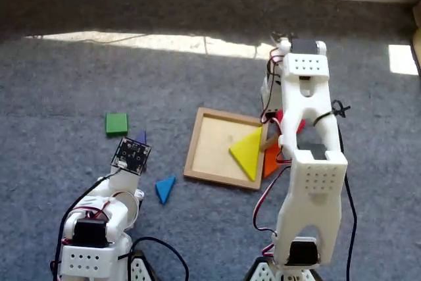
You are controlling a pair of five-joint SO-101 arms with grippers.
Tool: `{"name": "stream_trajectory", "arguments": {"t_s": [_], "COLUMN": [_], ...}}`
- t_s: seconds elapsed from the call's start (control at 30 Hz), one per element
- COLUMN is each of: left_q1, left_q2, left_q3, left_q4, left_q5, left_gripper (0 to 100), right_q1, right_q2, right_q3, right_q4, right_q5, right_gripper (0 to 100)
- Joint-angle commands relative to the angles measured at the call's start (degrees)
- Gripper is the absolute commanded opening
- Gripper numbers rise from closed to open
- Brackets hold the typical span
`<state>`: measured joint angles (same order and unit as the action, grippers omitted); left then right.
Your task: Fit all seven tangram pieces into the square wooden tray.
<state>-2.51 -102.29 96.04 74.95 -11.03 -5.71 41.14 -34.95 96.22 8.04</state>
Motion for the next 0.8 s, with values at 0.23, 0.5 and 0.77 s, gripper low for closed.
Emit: {"name": "stream_trajectory", "arguments": {"t_s": [0.23,0.5,0.77], "left_q1": [-0.66,-0.66,-0.66], "left_q2": [-0.66,-0.66,-0.66], "left_q3": [1.19,1.19,1.19], "left_q4": [0.18,0.18,0.18], "left_q5": [0.09,0.09,0.09], "left_gripper": [1,1,1], "right_q1": [3.56,5.76,4.88], "right_q2": [10.95,14.02,17.36], "right_q3": [-6.55,-14.73,-15.34], "right_q4": [-4.09,-3.91,-3.56], "right_q5": [6.15,8.70,14.42], "right_gripper": [39.3,39.3,38.8]}}
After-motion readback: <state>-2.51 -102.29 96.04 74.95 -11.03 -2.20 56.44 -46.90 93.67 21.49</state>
